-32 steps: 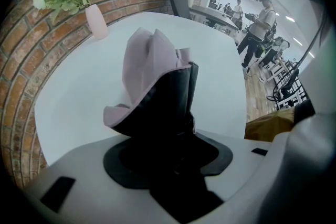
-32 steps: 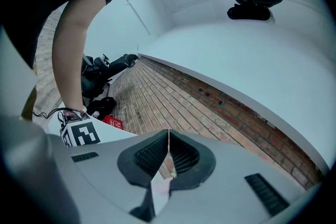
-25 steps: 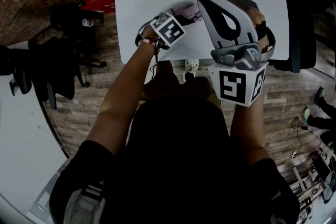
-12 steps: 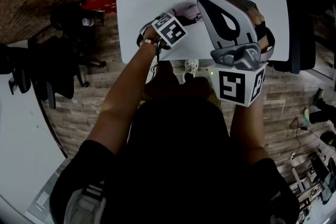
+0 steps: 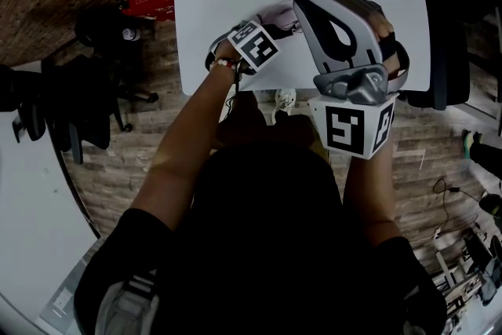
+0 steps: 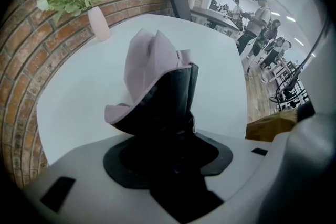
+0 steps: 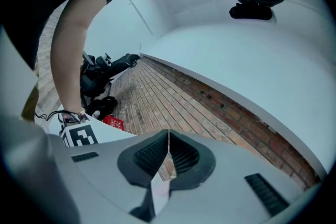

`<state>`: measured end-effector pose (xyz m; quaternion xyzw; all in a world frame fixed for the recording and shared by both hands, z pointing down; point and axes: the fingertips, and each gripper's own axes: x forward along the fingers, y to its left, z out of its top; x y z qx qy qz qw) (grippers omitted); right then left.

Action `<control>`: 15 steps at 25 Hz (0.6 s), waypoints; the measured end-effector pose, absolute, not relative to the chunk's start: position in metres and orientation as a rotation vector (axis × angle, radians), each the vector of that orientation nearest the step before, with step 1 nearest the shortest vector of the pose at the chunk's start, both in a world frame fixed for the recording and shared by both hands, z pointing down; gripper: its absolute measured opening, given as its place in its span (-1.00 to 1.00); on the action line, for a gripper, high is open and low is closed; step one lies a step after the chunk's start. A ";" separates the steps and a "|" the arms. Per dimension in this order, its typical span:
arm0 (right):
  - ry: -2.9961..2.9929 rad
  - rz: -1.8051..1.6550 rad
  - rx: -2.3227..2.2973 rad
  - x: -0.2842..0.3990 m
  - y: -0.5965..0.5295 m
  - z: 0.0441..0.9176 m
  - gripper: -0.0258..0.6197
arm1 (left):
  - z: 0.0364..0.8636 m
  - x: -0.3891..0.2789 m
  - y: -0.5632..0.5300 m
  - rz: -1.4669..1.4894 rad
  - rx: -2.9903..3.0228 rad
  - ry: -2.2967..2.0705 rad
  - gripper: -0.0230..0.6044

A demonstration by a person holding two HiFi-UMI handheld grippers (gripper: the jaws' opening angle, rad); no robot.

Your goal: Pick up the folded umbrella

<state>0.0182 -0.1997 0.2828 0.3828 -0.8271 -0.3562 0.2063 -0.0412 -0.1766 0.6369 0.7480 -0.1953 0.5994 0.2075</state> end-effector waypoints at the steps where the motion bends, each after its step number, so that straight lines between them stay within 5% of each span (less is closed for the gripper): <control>1: -2.302 -0.996 1.068 0.018 -0.199 0.282 -0.83 | 0.637 -0.042 -0.176 1.670 2.083 -0.549 -0.22; 15: -2.268 -1.056 1.100 0.035 -0.187 0.257 -0.83 | 0.635 -0.043 -0.171 1.702 2.109 -0.624 -0.26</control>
